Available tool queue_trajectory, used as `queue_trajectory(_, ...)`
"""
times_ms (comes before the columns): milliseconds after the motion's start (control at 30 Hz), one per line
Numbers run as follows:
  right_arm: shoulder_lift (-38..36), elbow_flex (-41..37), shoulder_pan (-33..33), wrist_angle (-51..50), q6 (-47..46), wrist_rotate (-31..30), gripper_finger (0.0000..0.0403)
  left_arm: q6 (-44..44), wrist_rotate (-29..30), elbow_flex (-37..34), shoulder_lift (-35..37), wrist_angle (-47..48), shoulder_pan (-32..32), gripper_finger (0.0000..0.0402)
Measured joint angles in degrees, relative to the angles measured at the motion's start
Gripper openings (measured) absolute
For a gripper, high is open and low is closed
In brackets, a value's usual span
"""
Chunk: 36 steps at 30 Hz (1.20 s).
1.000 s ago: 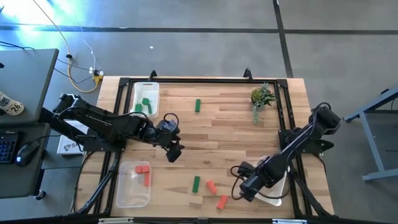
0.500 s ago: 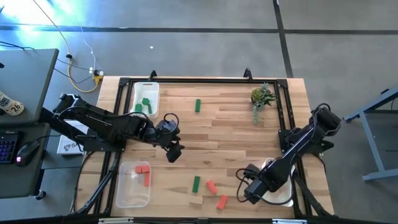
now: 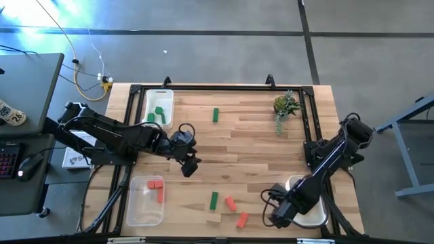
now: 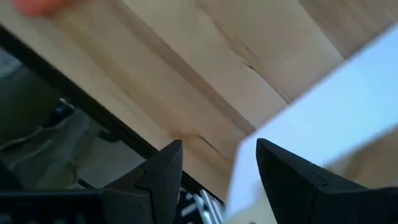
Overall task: Sort & place blocks by color
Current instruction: Put the brown block into the bottom white bin
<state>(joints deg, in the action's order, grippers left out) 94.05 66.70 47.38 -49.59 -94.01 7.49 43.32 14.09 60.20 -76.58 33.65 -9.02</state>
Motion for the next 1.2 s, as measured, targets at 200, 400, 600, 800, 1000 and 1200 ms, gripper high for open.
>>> queue_trajectory(200, -0.01, 0.0, -1.9, 5.38, 6.86, -7.91, 0.0193, 0.11, -2.05, 0.0, -0.01, 0.02, -0.02, 0.0207)
queue_trajectory(400, -0.01, -0.02, -5.09, 12.04, 17.49, -12.2, 0.0193, 2.19, -3.55, 0.0, -0.02, 3.15, -0.21, 0.0207)
queue_trajectory(600, -0.03, -0.01, -8.58, 18.97, 22.4, -15.02, 0.0193, 1.12, -4.83, 0.0, -0.02, 7.04, -1.74, 0.0207)
queue_trajectory(800, -0.03, -0.02, -12.46, 24.69, 21.98, -16.4, 0.0193, -2.0, -5.06, 0.0, -0.02, 9.78, -2.75, 0.0207)
queue_trajectory(1000, -0.03, -0.02, -16.83, 34.5, 24.22, -16.42, 0.0193, -4.68, -7.07, 0.0, 0.36, 11.82, -2.74, 0.0207)
queue_trajectory(1200, -0.03, -0.02, -19.73, 46.49, 29.03, -17.79, 0.0193, -8.19, -7.27, -0.02, 3.57, 14.28, -2.78, 0.0207)
